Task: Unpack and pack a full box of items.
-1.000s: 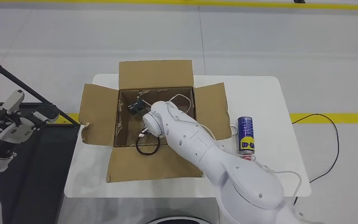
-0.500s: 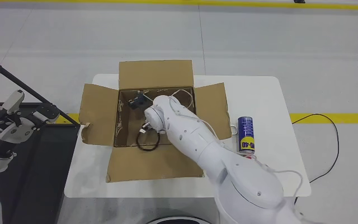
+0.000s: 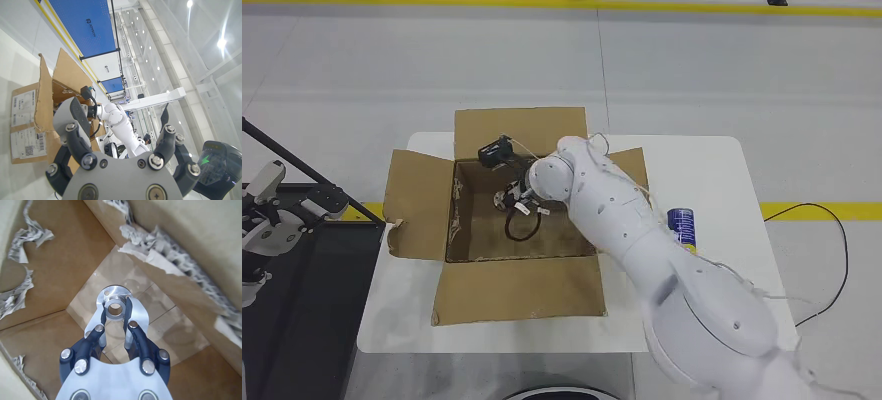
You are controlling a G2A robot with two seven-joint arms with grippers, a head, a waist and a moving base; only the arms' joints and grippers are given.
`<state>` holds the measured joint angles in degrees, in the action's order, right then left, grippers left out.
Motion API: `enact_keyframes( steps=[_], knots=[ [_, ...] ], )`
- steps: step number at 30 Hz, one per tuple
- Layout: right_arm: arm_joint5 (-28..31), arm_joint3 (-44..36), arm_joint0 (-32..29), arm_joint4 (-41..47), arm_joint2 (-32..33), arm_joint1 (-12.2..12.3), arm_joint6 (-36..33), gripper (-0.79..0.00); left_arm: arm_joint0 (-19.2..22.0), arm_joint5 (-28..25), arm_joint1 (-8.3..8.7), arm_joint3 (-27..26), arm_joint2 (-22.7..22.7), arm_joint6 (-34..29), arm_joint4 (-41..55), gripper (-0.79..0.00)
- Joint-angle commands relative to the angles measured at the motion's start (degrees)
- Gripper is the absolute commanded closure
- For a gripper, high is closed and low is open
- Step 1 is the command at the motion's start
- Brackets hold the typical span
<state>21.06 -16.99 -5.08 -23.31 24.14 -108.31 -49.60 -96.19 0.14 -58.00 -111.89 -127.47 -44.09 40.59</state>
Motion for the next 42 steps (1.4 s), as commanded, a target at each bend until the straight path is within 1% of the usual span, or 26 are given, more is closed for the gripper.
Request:
enact_keyframes(
  steps=[1,7,11,15,16,17,19,20,24,27,30,36,42],
  knots=[
    [1.1,-1.2,0.1,-0.1,0.7,0.9,-0.8,0.000,0.0,0.0,0.00,0.0,0.0,0.0,0.0,-0.785],
    [4.0,-7.3,-0.4,-0.1,2.9,3.9,-5.2,0.000,0.0,0.0,0.00,0.0,0.0,0.0,0.0,-0.785],
    [3.1,-16.1,-2.4,-0.5,5.6,7.1,-8.1,0.000,0.0,0.0,0.00,0.0,0.0,0.0,0.0,-0.785],
    [1.2,-26.7,-5.5,-1.9,9.3,10.8,-11.2,0.000,0.0,0.0,0.00,0.0,0.0,0.0,0.0,-0.785],
    [0.2,-31.5,-7.2,-2.7,11.2,12.3,-12.5,0.000,0.0,0.0,0.00,0.0,0.0,0.0,0.0,-0.785],
    [-0.4,-34.0,-8.2,-3.2,12.2,13.1,-13.3,0.000,0.0,0.0,0.00,0.0,0.0,0.0,0.0,-0.785],
    [-2.0,-42.1,-11.5,-4.8,15.6,15.5,-15.8,0.000,0.0,0.0,0.00,0.0,0.0,0.0,0.0,-0.785],
    [-2.9,-47.8,-14.2,-5.9,18.1,17.0,-17.6,0.000,0.0,0.0,0.00,0.0,0.0,0.0,0.0,-0.785],
    [-4.3,-63.0,-22.5,-8.5,25.2,20.6,-22.3,0.000,0.0,0.0,0.00,0.0,0.0,0.0,0.0,-0.785],
    [-4.4,-70.5,-27.1,-9.1,28.7,22.2,-24.2,0.000,0.0,0.0,0.00,0.0,0.0,0.0,0.0,-0.785],
    [-3.7,-75.0,-29.9,-8.3,31.0,23.1,-24.8,0.000,0.0,0.0,0.00,0.0,0.0,0.0,0.0,-0.785],
    [-2.2,-78.8,-32.6,-6.7,33.6,24.1,-23.5,0.000,0.0,0.0,0.00,0.0,0.0,0.0,0.0,-0.785],
    [0.6,-80.0,-33.9,-4.1,35.4,25.0,-22.1,0.000,0.0,0.0,0.00,0.0,0.0,0.0,0.0,-0.785]
  ],
)
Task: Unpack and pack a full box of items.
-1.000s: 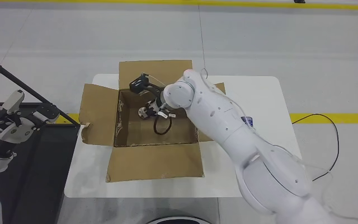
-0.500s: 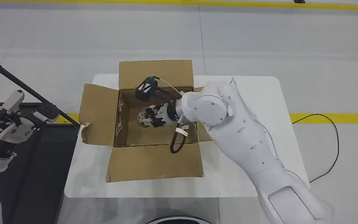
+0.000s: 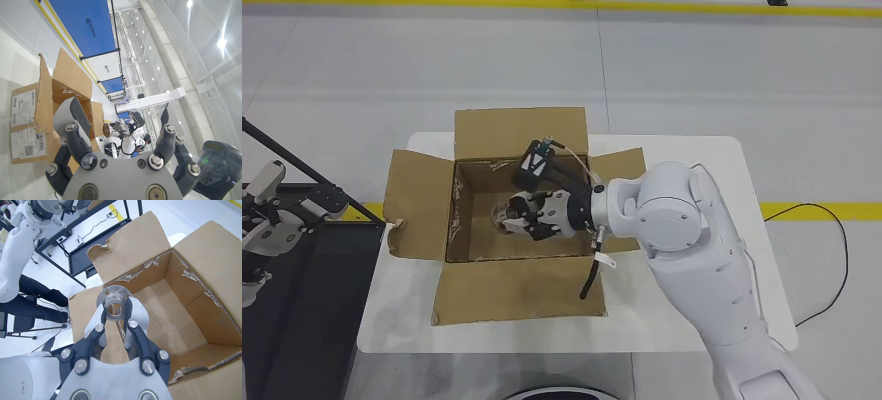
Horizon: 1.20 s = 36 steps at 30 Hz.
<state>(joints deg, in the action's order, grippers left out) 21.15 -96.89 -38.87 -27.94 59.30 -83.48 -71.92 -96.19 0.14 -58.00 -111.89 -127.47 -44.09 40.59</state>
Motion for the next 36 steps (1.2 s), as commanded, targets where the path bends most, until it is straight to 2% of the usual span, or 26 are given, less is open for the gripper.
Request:
enact_keyframes(
  steps=[1,7,12,22,27,32,36],
  knots=[
    [0.8,0.0,-0.2,0.7,0.3,0.2,0.3,0.000,0.0,0.0,0.00,0.0,0.0,0.0,0.0,-0.785],
    [1.6,0.2,-0.1,1.3,0.7,0.8,0.7,0.000,0.0,0.0,0.00,0.0,0.0,0.0,0.0,-0.785],
    [-1.6,-1.4,0.2,-2.0,2.4,1.7,-0.2,0.000,0.0,0.0,0.00,0.0,0.0,0.0,0.0,-0.785],
    [-13.8,-11.5,-3.4,-14.9,11.8,4.5,-8.6,0.000,0.0,0.0,0.00,0.0,0.0,0.0,0.0,-0.785],
    [-20.1,-16.6,-5.7,-25.7,16.9,6.0,-15.8,0.000,0.0,0.0,0.00,0.0,0.0,0.0,0.0,-0.785],
    [-23.0,-17.0,-8.2,-34.7,19.7,7.6,-16.1,0.000,0.0,0.0,0.00,0.0,0.0,0.0,0.0,-0.785],
    [-24.4,-15.8,-10.3,-36.2,22.9,8.9,-16.1,0.000,0.0,0.0,0.00,0.0,0.0,0.0,0.0,-0.785]
  ],
)
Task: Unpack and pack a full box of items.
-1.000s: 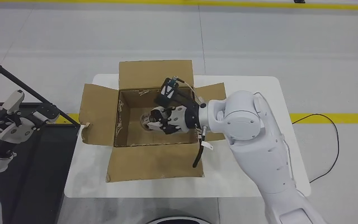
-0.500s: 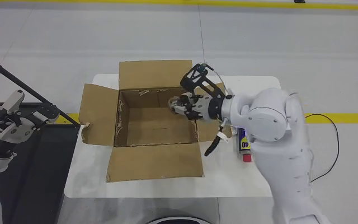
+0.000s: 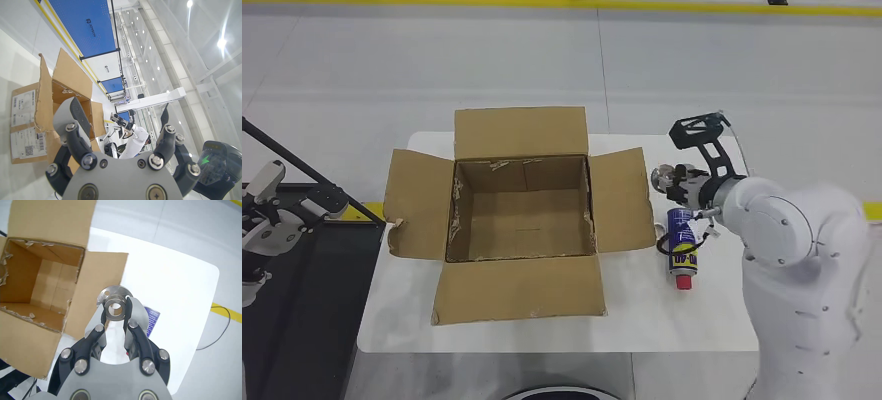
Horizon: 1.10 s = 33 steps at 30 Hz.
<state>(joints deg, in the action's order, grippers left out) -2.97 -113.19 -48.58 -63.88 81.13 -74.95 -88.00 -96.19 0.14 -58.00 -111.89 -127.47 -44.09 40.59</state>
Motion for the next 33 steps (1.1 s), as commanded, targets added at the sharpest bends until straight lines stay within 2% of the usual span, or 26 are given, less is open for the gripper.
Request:
enact_keyframes(
  steps=[1,7,15,25,33],
  knots=[
    [-0.3,0.8,-0.9,-0.2,1.6,0.5,0.0,0.000,0.0,0.0,0.00,0.0,0.0,0.0,0.0,-0.785],
    [0.0,5.3,-3.5,-5.6,4.4,2.6,0.0,0.000,0.0,0.0,0.00,0.0,0.0,0.0,0.0,-0.785],
    [1.6,13.2,-4.7,-6.9,6.0,4.8,0.0,0.000,0.0,0.0,0.00,0.0,0.0,0.0,0.0,-0.785],
    [3.5,24.7,-3.3,-4.1,5.0,6.5,0.0,0.000,0.0,0.0,0.00,0.0,0.0,0.0,0.0,-0.785],
    [3.3,28.5,-2.3,-3.8,3.3,7.5,0.0,0.000,0.0,0.0,0.00,0.0,0.0,0.0,0.0,-0.785]
  ],
)
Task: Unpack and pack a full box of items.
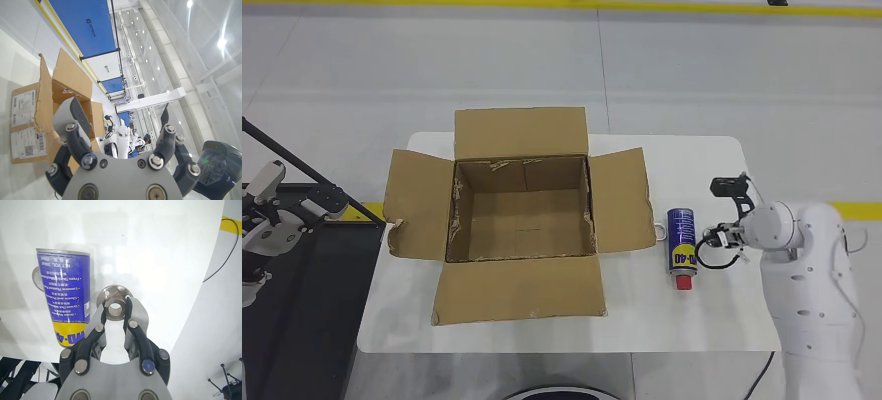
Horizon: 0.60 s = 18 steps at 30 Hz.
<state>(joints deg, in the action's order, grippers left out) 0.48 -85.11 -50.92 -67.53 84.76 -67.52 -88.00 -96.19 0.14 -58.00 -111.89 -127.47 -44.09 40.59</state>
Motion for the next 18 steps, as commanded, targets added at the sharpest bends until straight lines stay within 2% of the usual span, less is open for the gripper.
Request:
enact_keyframes(
  steps=[1,8,18],
  knots=[
    [-0.4,0.7,0.1,-0.4,-0.7,0.2,0.0,0.000,0.0,0.0,0.00,0.0,0.0,0.0,0.0,-0.785],
    [-2.2,2.7,0.5,-2.2,-2.2,0.7,0.0,0.000,0.0,0.0,0.00,0.0,0.0,0.0,0.0,-0.785],
    [-3.1,3.5,-0.8,-1.3,-0.4,1.2,1.7,0.000,0.0,0.0,0.00,0.0,0.0,0.0,0.0,-0.785]
  ],
)
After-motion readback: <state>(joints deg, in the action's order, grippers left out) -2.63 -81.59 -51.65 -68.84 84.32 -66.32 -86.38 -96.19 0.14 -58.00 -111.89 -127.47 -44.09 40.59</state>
